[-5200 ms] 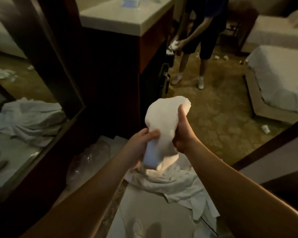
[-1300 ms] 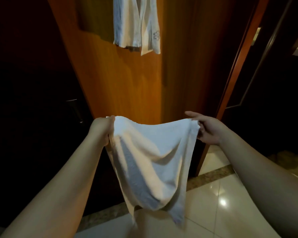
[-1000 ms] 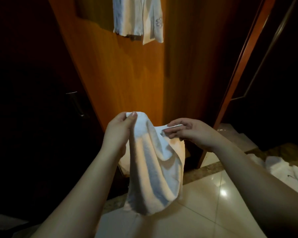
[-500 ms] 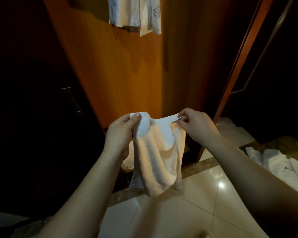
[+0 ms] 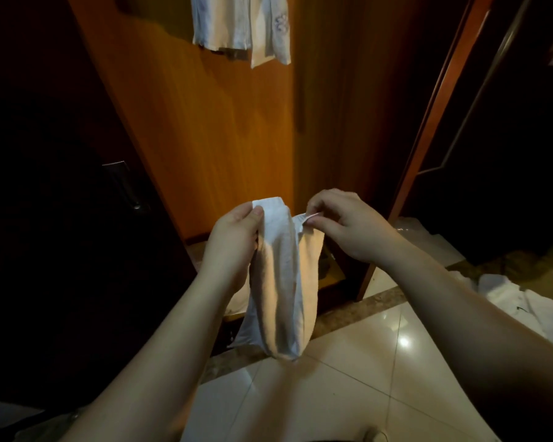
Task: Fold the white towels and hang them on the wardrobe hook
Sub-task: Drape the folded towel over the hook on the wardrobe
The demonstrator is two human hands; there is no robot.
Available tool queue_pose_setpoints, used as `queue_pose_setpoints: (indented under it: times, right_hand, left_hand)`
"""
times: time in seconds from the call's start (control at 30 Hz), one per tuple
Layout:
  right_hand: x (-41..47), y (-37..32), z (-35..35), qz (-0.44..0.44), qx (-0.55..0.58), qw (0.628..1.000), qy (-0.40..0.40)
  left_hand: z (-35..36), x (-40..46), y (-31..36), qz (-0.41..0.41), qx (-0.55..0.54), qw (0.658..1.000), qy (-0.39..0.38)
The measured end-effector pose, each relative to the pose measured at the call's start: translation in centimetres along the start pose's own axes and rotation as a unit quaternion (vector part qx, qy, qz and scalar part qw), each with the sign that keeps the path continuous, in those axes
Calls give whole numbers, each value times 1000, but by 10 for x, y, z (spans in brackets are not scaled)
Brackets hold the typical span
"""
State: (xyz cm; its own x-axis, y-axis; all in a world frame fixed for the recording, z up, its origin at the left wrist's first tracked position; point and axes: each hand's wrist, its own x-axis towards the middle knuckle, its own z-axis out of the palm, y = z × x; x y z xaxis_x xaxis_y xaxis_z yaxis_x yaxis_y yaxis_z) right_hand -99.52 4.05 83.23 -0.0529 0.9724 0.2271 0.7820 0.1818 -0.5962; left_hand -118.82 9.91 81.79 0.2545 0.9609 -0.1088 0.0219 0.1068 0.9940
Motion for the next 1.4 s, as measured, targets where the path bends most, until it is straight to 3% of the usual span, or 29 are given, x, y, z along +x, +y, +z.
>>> queue_pose_setpoints:
  times: [0.27, 0.73, 0.9, 1.07, 1.23, 1.3, 1.4]
  right_hand:
    - [-4, -18, 10, -15, 47, 997, 54]
    - [-12, -35, 20, 4, 93, 988, 127]
    - [-12, -38, 20, 11, 116, 987, 112]
    - [-8, -18, 2, 21, 32, 999, -5]
    - [-12, 34, -11, 45, -194, 971, -135]
    - [-13, 48, -13, 67, -240, 956, -155]
    - [-4, 54, -26, 76, -271, 952, -124]
  left_hand:
    - [9, -21, 3, 49, 50, 993, -96]
    - [7, -43, 10, 83, 34, 988, -125]
    - [9, -49, 7, 117, 35, 989, -78]
    - [-2, -36, 12, 119, 44, 992, -25]
    - [-32, -9, 15, 133, 20, 991, 24]
    - [-40, 0, 13, 142, 40, 989, 18]
    - [-47, 8, 11, 134, 80, 988, 3]
